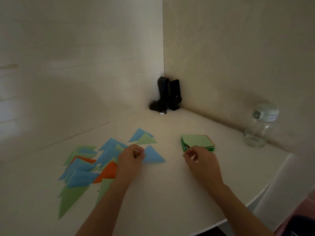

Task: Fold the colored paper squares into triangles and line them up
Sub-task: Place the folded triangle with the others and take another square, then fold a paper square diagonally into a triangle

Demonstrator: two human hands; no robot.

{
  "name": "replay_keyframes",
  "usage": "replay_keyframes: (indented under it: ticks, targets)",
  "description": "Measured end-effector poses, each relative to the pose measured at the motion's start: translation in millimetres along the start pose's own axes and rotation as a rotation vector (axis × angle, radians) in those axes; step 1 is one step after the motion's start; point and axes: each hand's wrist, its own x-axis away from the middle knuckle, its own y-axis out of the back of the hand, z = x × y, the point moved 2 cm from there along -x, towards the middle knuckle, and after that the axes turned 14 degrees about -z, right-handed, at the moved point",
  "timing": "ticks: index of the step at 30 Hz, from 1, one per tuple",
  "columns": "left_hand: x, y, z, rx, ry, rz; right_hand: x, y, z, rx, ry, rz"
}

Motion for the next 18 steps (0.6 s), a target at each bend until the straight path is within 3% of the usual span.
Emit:
replay_keyframes:
  ticks: [2,7,18]
  targets:
    - [-20.3,-3.5,3.0,0.034,0.019,-0.063,-18.2,-0.1,-13.0,0.041,0.008,-0.075]
    - [-55.5,-22.5,11.4,-0.036,0.016,-0.089,-37.3,-15.1,-36.4,0.168,-0.009,0.027]
    - [-69.5,-50.2,27.8,-0.175,-0.032,-0.119,-37.8,-25.6,-36.1,0.199,0.008,-0.014]
